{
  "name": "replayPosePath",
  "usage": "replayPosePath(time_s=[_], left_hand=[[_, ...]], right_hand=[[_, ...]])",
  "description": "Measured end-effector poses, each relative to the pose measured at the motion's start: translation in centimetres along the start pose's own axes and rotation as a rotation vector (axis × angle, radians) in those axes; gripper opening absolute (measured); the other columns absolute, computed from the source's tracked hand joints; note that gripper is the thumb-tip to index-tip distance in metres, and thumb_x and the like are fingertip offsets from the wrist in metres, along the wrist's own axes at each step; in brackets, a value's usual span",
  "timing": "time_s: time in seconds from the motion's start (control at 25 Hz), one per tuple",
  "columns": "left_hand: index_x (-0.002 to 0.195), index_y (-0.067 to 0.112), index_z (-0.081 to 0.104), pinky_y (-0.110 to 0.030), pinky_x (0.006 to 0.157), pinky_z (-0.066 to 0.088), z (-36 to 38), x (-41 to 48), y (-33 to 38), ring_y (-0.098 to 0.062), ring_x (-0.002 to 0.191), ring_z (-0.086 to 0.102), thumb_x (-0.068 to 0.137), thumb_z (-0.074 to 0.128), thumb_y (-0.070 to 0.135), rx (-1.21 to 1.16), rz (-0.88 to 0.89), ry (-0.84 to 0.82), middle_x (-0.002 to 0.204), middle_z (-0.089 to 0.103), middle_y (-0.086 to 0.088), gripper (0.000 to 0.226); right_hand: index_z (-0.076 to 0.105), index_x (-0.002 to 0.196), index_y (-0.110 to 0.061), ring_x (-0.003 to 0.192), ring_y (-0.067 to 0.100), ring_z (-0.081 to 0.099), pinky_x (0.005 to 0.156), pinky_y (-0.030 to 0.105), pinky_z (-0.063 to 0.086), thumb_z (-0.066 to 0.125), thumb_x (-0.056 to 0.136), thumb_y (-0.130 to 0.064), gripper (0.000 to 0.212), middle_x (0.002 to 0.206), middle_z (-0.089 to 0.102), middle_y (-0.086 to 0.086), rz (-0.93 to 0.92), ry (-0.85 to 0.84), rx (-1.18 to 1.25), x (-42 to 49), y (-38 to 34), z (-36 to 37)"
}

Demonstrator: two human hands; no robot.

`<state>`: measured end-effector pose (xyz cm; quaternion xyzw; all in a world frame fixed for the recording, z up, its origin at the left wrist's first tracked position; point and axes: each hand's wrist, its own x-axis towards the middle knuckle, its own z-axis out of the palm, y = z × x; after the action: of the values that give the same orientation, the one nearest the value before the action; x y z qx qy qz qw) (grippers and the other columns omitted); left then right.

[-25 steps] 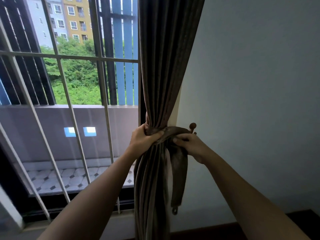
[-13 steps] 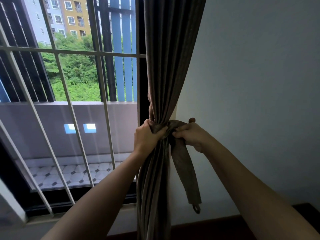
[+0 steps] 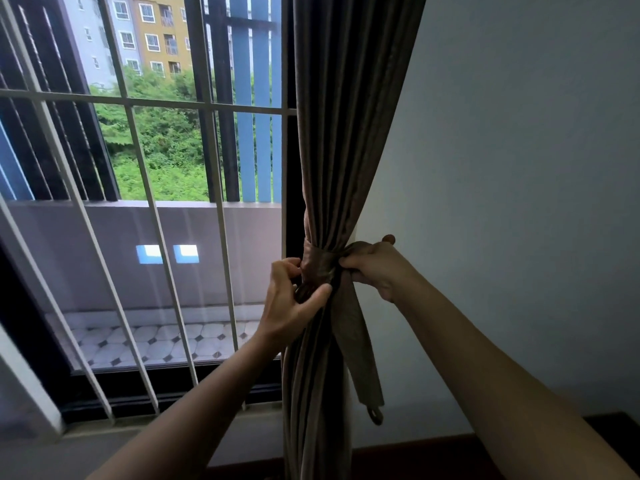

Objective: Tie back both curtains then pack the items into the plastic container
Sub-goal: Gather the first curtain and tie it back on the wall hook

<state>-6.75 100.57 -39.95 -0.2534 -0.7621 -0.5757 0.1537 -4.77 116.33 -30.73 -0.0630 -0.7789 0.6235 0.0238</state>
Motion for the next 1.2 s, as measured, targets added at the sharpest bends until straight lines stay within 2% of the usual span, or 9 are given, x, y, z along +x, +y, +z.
replayPosePath(time_s=[0.12,0.24,0.4,0.48,0.56,0.68,0.88,1.04,1.2], left_hand=[[0.082,0.016,0.048,-0.037,0.095,0.047,0.6,-1.3,0.3,-0.026,0.134,0.033,0.062,0.061,0.067,0.321,0.003,-0.039,0.146,0.032,-0.01,0.056],[0.074,0.018,0.048,-0.045,0.099,0.045,1.8,-1.8,1.2,-0.028,0.139,0.027,0.06,0.058,0.074,0.416,-0.07,-0.014,0.155,0.021,-0.012,0.059],[0.07,0.015,0.048,-0.04,0.086,0.052,2.4,-1.1,1.5,-0.029,0.103,0.056,0.074,0.059,0.046,0.457,-0.097,-0.028,0.154,0.024,-0.014,0.033],[0.064,0.008,0.054,-0.028,0.069,0.051,1.3,-0.3,1.5,-0.022,0.071,0.059,0.082,0.052,0.029,0.414,-0.035,-0.046,0.148,0.038,-0.015,0.028],[0.068,-0.001,0.063,-0.02,0.059,0.041,-0.7,0.7,1.9,-0.02,0.063,0.055,0.082,0.041,0.028,0.372,-0.036,-0.092,0.127,0.059,-0.013,0.039],[0.088,-0.004,0.068,-0.031,0.066,0.041,-3.8,2.2,2.1,-0.024,0.071,0.056,0.076,0.035,0.03,0.303,-0.095,-0.207,0.091,0.067,-0.019,0.049],[0.11,0.004,0.067,-0.03,0.099,0.036,-5.9,3.9,1.0,-0.016,0.115,0.049,0.087,0.044,0.026,0.218,-0.113,-0.36,0.128,0.05,0.001,0.039],[0.103,0.024,0.065,-0.021,0.085,0.044,-6.8,4.4,1.4,-0.005,0.094,0.06,0.092,0.043,0.011,-0.01,-0.175,-0.424,0.104,0.065,0.031,0.028],[0.114,0.014,0.063,-0.014,0.078,0.049,-7.5,6.0,0.0,-0.01,0.09,0.064,0.082,0.05,0.014,-0.216,-0.251,-0.453,0.103,0.071,0.006,0.035]], right_hand=[[0.066,0.09,-0.002,0.094,0.028,0.067,0.081,0.029,0.056,0.064,0.081,-0.001,0.009,0.1,0.069,0.018,0.011,0.07,-0.036,1.0,0.2,0.9],[0.067,0.089,0.0,0.095,0.033,0.067,0.091,0.044,0.053,0.066,0.079,-0.006,0.012,0.098,0.07,0.022,0.016,0.131,-0.106,1.4,0.3,1.7],[0.066,0.086,-0.002,0.097,0.034,0.066,0.091,0.045,0.053,0.064,0.079,-0.004,0.007,0.099,0.069,0.022,0.023,0.132,-0.11,1.2,0.2,2.0],[0.065,0.089,0.0,0.097,0.034,0.065,0.09,0.048,0.052,0.063,0.078,-0.004,0.012,0.099,0.068,0.022,-0.008,0.126,-0.187,1.2,0.2,2.0],[0.065,0.088,-0.002,0.096,0.033,0.065,0.09,0.049,0.052,0.059,0.081,-0.006,0.011,0.096,0.068,0.02,-0.017,0.127,-0.228,1.0,0.2,2.1],[0.062,0.1,0.002,0.087,0.025,0.062,0.088,0.042,0.053,0.047,0.089,-0.01,0.022,0.089,0.062,0.01,-0.005,0.115,-0.292,1.0,0.4,2.4],[0.06,0.108,0.005,0.085,0.025,0.053,0.079,0.04,0.046,0.038,0.091,-0.008,0.031,0.093,0.057,0.014,-0.023,0.144,-0.294,0.4,1.2,2.7],[0.063,0.096,-0.007,0.069,0.014,0.053,0.058,0.023,0.039,0.039,0.092,-0.004,0.025,0.086,0.06,0.007,-0.096,0.174,-0.286,-1.0,1.8,3.1],[0.065,0.108,-0.007,0.072,0.01,0.053,0.056,0.013,0.037,0.044,0.093,-0.008,0.026,0.095,0.065,0.008,-0.169,0.225,-0.258,-1.0,2.8,3.0]])
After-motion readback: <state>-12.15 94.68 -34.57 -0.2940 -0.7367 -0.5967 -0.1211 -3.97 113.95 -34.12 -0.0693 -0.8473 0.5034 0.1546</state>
